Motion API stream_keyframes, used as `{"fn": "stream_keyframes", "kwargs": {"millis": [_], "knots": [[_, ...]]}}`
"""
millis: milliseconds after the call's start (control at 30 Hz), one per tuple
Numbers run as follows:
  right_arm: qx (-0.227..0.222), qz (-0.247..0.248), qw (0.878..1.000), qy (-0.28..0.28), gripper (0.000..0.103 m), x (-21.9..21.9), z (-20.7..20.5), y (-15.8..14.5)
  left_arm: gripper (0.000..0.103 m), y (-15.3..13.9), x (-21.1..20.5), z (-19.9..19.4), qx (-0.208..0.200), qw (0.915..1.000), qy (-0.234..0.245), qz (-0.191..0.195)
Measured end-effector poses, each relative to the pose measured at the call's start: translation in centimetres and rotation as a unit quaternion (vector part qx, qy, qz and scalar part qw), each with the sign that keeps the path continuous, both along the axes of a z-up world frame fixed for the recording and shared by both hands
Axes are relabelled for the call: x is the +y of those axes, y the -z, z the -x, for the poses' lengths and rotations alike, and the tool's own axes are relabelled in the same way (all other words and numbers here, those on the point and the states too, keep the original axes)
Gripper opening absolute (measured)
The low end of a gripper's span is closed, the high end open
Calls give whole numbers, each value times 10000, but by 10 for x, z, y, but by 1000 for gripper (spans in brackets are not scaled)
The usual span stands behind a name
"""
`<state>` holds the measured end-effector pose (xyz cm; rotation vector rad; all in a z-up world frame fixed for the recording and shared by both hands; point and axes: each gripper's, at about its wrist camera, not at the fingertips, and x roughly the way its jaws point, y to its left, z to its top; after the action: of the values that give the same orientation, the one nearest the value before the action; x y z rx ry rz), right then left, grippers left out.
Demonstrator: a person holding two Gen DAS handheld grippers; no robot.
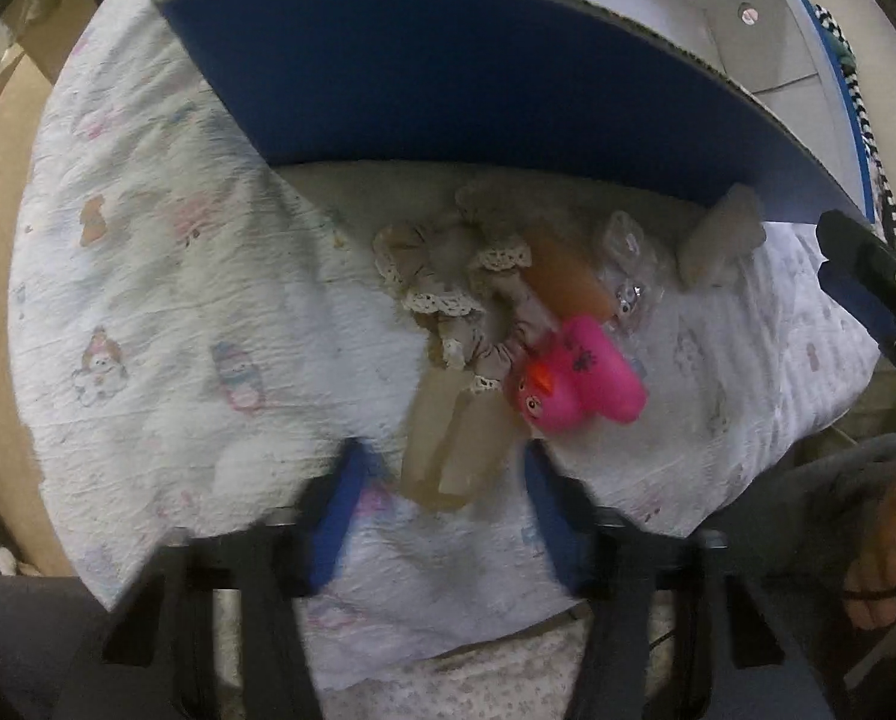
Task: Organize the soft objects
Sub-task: 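Grasp the pink rubber duck with the right tool while the left grasps a beige item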
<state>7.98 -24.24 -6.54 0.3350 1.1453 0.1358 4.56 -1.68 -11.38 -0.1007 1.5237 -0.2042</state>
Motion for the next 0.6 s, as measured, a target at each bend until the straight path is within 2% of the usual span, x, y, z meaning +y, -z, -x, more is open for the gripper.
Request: {"fn": "stream_keyframes", "kwargs": {"millis": [133, 233, 400, 600], "knots": [[37, -13, 10000, -84, 78, 4, 0, 2, 7, 7, -2, -1, 46, 9999, 9, 148], [127, -196, 9995, -222, 78, 10, 0, 4, 6, 2, -4, 0, -45, 9998, 70, 175], [615, -739, 9930, -687, 78, 33, -2, 22, 6, -22, 6, 0, -316, 9993, 84, 161], [1103, -528, 9861, -1129, 78, 68, -4, 47, 6, -43, 33, 5, -683, 9975, -204, 3]]}}
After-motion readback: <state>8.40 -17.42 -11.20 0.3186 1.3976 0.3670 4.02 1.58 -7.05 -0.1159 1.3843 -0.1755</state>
